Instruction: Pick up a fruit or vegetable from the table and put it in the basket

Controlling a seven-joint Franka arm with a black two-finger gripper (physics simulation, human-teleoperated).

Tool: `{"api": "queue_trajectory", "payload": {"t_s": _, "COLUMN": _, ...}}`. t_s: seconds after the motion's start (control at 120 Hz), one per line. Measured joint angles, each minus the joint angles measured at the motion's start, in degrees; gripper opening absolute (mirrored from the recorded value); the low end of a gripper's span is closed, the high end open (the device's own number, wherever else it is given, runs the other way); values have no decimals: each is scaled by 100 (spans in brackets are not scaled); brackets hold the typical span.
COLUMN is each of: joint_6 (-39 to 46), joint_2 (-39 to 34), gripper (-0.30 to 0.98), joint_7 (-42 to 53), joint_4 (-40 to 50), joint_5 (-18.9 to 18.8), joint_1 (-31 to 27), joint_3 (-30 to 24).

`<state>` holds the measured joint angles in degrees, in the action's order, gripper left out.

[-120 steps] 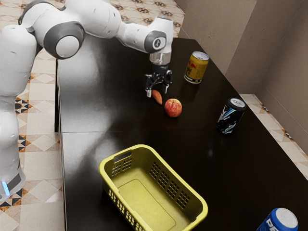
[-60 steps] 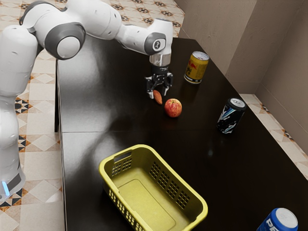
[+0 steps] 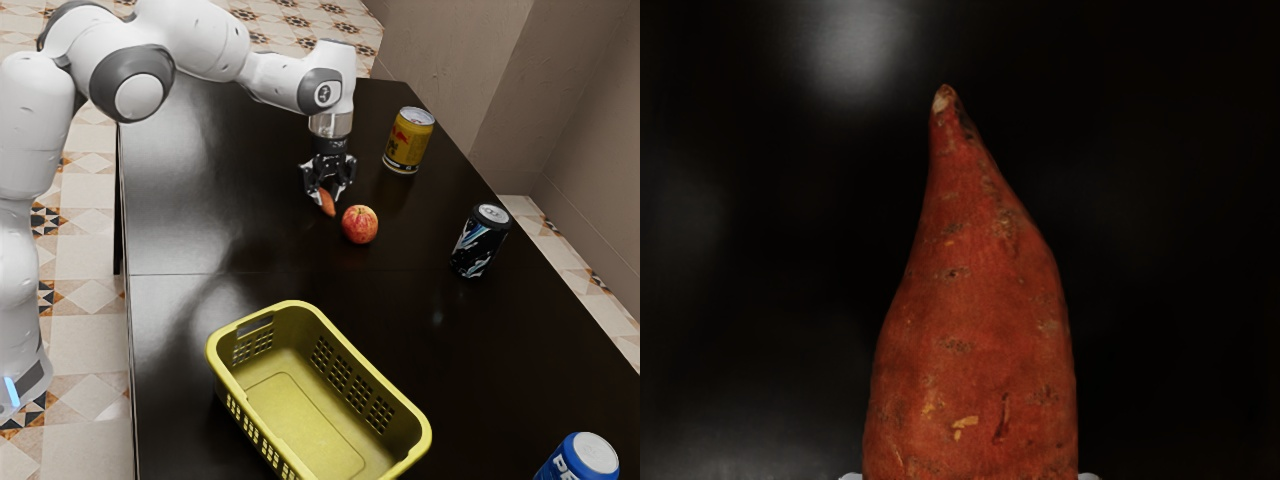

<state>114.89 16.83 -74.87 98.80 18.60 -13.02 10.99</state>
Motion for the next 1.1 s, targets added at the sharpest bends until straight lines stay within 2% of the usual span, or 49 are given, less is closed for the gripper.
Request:
{"api": "queue_trajectory", "payload": {"t_s": 0.508, "joint_6": 69, "joint_2": -100, "gripper": 16, "joint_7": -5, "joint_4": 89, "joint_5": 36, "joint_1": 35, "joint_3": 16}}
{"api": "queue_trajectory", "payload": {"t_s": 0.642, "joint_6": 67, "joint_2": -410, "gripper": 15, "joint_7": -73, "joint_4": 90, "joint_5": -91, "joint_1": 104, "joint_3": 26}}
{"api": "queue_trajectory", "payload": {"t_s": 0.708, "joint_6": 56, "joint_2": -1024, "gripper": 16, "joint_7": -214, "joint_4": 245, "joint_5": -290, "joint_1": 343, "joint_3": -4}}
{"api": "queue_trajectory", "payload": {"t_s": 0.825, "joint_6": -25, "joint_2": -2446, "gripper": 16, "joint_7": -725, "joint_4": 949, "joint_5": -737, "joint_1": 502, "joint_3": -685}}
{"api": "queue_trajectory", "payload": {"t_s": 0.958, "joint_6": -180, "joint_2": -3148, "gripper": 15, "joint_7": -1477, "joint_4": 1176, "joint_5": -1026, "joint_1": 828, "joint_3": -1571}}
{"api": "queue_trajectory", "payload": {"t_s": 1.1, "joint_6": -247, "joint_2": -3638, "gripper": 15, "joint_7": -2156, "joint_4": 1681, "joint_5": -573, "joint_1": 1072, "joint_3": -2124}}
